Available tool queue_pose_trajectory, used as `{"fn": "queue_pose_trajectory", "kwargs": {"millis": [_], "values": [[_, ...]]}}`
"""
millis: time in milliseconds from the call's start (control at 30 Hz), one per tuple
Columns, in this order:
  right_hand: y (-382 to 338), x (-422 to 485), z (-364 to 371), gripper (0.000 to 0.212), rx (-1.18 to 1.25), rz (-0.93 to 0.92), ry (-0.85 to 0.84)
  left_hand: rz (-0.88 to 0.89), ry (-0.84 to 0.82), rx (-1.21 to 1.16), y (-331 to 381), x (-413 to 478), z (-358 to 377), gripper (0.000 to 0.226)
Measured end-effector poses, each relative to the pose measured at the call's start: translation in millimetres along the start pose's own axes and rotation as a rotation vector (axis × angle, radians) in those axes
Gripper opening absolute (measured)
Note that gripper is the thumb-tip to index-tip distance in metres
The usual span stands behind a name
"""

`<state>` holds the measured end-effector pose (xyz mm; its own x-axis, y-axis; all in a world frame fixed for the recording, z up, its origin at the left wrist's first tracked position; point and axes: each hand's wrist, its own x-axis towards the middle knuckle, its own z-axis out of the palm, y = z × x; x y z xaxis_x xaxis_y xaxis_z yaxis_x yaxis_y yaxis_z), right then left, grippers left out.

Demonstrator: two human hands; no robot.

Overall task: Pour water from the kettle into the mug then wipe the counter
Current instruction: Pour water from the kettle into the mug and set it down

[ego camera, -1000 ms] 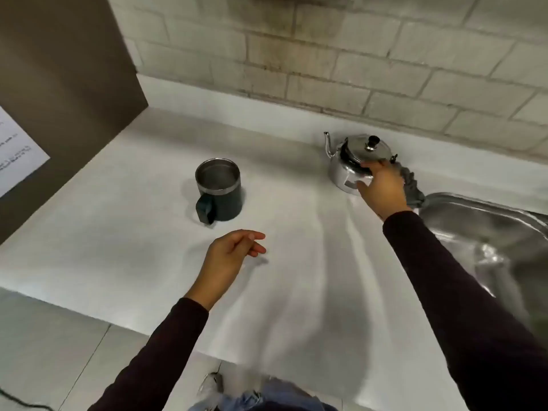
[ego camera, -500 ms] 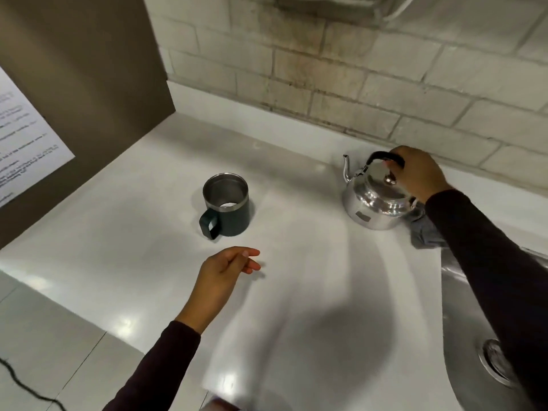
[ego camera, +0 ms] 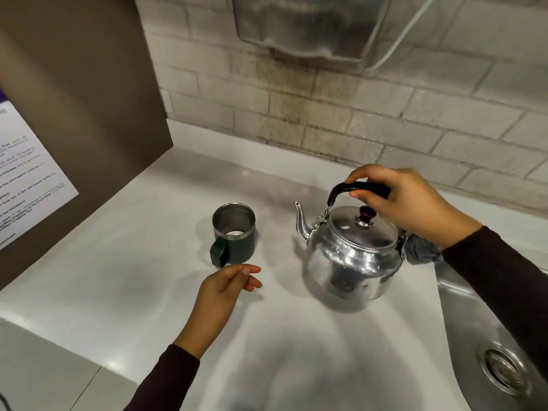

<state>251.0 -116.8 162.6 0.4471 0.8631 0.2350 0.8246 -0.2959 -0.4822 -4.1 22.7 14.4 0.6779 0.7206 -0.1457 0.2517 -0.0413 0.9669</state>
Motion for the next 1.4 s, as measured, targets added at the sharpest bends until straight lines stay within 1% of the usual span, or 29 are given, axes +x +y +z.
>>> {"fn": "queue_pose_trajectory", "kwargs": {"millis": [167, 600, 967, 1200, 1400], "values": [[-42, 3, 9, 0.019, -0.116, -0.131, -0.103, 0.019, 0.016, -0.019, 0, -6, -17, 0.028], [-92, 54, 38, 0.019, -0.409, -0.258, -0.293, 0.012, 0.049, -0.091, -7, -11, -43, 0.027], [-107, 81, 53, 0.019, -0.433, -0.262, -0.342, 0.006, 0.052, -0.109, -8, -8, -57, 0.027], [-114, 89, 54, 0.015, -0.452, -0.265, -0.388, 0.025, 0.054, -0.103, -7, -3, -61, 0.028], [-118, 96, 51, 0.014, -0.508, -0.259, -0.411, 0.02, 0.056, -0.101, -6, -1, -62, 0.028]]}}
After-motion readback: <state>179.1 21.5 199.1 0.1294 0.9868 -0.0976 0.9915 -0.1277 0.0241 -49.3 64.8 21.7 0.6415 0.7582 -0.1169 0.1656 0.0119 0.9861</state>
